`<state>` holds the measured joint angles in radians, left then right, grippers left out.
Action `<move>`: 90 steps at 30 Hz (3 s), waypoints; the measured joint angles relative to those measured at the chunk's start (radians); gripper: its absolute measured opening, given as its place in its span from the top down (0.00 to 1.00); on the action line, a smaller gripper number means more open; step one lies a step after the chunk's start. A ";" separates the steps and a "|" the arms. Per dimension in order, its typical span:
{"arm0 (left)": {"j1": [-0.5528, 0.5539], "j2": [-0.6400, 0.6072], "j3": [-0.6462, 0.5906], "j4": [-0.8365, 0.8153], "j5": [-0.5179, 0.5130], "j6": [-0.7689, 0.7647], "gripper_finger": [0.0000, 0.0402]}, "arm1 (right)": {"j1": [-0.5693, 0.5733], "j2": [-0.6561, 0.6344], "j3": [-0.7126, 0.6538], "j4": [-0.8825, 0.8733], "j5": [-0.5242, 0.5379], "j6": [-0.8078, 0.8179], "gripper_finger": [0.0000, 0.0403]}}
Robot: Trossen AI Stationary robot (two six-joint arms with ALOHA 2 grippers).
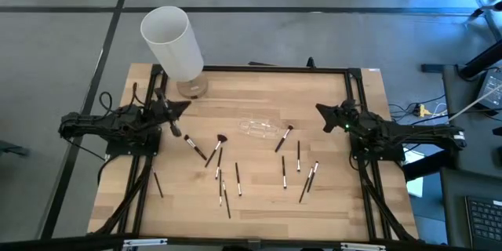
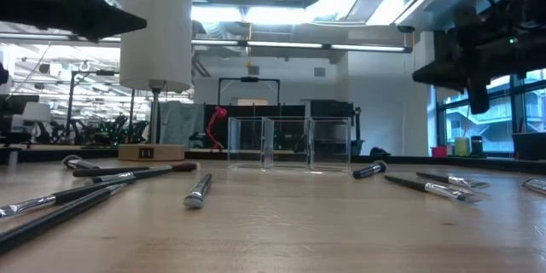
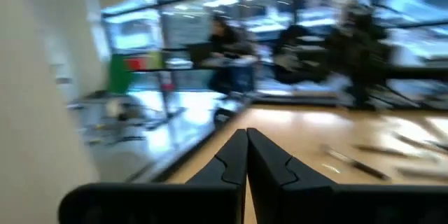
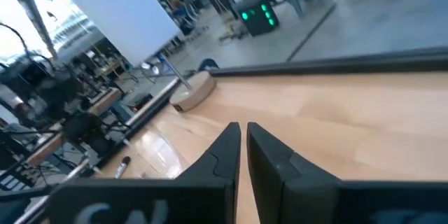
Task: Put items in baskets/containers
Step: Put the black powder brush into the transparent organizer
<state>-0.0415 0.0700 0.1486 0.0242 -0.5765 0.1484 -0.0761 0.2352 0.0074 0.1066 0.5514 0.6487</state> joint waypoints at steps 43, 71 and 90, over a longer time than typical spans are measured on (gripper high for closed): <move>0.107 2.016 1.679 -0.532 0.219 -0.212 0.57 | -0.231 0.333 0.026 -0.115 -0.256 0.082 0.93; 0.149 2.475 2.203 -0.827 0.347 -0.339 0.58 | -0.384 0.306 0.589 -0.546 -0.045 -0.345 0.84; 0.064 2.478 2.147 -0.782 0.235 -0.366 0.58 | -0.412 0.305 0.592 -0.657 -0.049 -0.208 0.53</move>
<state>0.0229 2.5481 2.2958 -0.7574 -0.3415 -0.2180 -0.4882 0.5405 0.5991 -0.5499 0.5023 0.4404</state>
